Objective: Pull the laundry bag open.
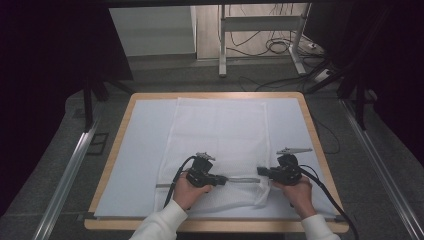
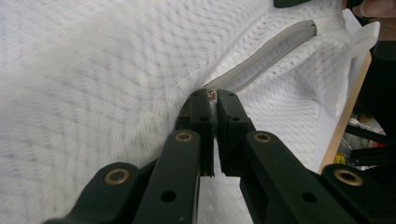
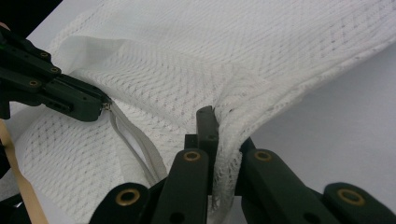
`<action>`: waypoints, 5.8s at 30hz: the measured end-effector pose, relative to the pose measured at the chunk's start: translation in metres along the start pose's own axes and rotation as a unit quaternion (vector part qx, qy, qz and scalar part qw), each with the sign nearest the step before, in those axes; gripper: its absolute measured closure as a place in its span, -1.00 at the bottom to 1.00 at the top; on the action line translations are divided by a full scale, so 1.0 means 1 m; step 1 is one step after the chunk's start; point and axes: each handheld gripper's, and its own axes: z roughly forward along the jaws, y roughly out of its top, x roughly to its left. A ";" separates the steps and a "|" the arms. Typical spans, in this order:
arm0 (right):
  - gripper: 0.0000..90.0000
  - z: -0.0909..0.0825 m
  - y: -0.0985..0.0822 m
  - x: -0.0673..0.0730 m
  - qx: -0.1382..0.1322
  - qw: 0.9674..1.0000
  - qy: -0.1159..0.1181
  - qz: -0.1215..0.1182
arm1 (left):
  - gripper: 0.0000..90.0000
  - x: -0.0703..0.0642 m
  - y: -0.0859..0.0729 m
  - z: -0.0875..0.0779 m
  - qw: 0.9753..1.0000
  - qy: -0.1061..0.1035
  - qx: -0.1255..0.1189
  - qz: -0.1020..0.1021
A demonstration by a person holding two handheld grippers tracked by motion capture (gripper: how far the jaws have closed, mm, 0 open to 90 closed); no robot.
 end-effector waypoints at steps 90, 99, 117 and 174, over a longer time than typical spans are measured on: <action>0.96 0.000 -0.001 -0.004 -0.001 1.000 -0.009 -0.017 | 0.93 0.035 -0.042 -0.057 0.997 0.042 -0.035 -0.052; 0.96 -0.001 -0.001 -0.003 -0.002 1.000 -0.014 -0.019 | 0.93 0.040 -0.049 -0.065 0.996 0.046 -0.040 -0.060; 0.96 -0.001 -0.001 -0.004 0.000 1.000 -0.017 -0.021 | 0.93 0.052 -0.061 -0.085 0.994 0.059 -0.058 -0.075; 0.95 -0.002 -0.002 -0.007 0.002 0.999 -0.028 -0.021 | 0.92 0.096 -0.106 -0.135 0.981 0.143 -0.069 -0.110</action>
